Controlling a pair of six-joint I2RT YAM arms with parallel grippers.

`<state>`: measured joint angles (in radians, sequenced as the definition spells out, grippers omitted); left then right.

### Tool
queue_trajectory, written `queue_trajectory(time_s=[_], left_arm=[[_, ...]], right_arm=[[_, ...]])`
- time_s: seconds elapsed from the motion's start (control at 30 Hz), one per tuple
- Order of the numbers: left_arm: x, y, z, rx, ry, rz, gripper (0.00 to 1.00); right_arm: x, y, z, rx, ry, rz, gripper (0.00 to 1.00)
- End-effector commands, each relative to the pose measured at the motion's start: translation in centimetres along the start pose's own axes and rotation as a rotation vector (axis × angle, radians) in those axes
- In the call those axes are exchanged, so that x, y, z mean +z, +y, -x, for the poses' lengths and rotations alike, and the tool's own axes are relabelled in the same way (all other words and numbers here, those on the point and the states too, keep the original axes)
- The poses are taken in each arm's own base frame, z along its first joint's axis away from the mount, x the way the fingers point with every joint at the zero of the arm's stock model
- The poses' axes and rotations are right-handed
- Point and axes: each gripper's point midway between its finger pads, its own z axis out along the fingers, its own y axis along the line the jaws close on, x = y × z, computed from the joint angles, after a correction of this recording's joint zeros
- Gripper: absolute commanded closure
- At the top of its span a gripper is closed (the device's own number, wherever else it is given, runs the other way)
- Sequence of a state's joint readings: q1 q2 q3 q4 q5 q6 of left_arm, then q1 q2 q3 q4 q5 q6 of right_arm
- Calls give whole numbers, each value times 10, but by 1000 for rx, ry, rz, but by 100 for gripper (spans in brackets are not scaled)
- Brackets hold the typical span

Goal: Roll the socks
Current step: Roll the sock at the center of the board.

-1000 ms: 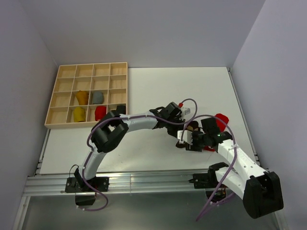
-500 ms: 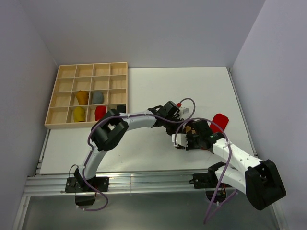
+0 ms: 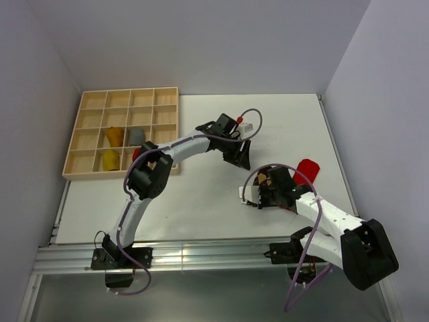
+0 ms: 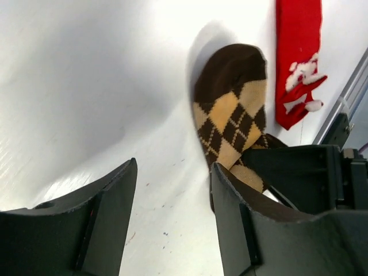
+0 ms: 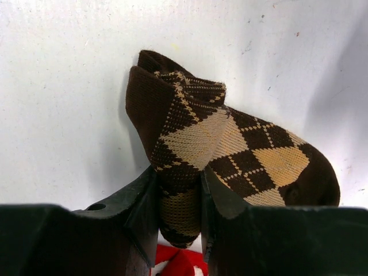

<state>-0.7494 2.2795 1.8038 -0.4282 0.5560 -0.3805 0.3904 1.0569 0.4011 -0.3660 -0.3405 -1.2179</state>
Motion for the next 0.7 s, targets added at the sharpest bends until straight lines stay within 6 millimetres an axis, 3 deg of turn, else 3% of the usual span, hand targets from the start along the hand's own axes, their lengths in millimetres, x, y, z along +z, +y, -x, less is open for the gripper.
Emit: queue_trajectory(time_s=[0.0, 0.2, 0.3, 0.67], left_arm=[[8, -13, -7, 110, 70, -54, 40], [23, -18, -23, 161, 135, -88, 37], [28, -9, -29, 146, 154, -59, 37], [18, 6, -60, 145, 247, -42, 35]], right_arm=[[1, 7, -8, 0, 45, 41, 81], [1, 0, 4, -34, 43, 52, 81], [2, -6, 13, -56, 39, 65, 81], [20, -14, 57, -119, 1, 110, 82]])
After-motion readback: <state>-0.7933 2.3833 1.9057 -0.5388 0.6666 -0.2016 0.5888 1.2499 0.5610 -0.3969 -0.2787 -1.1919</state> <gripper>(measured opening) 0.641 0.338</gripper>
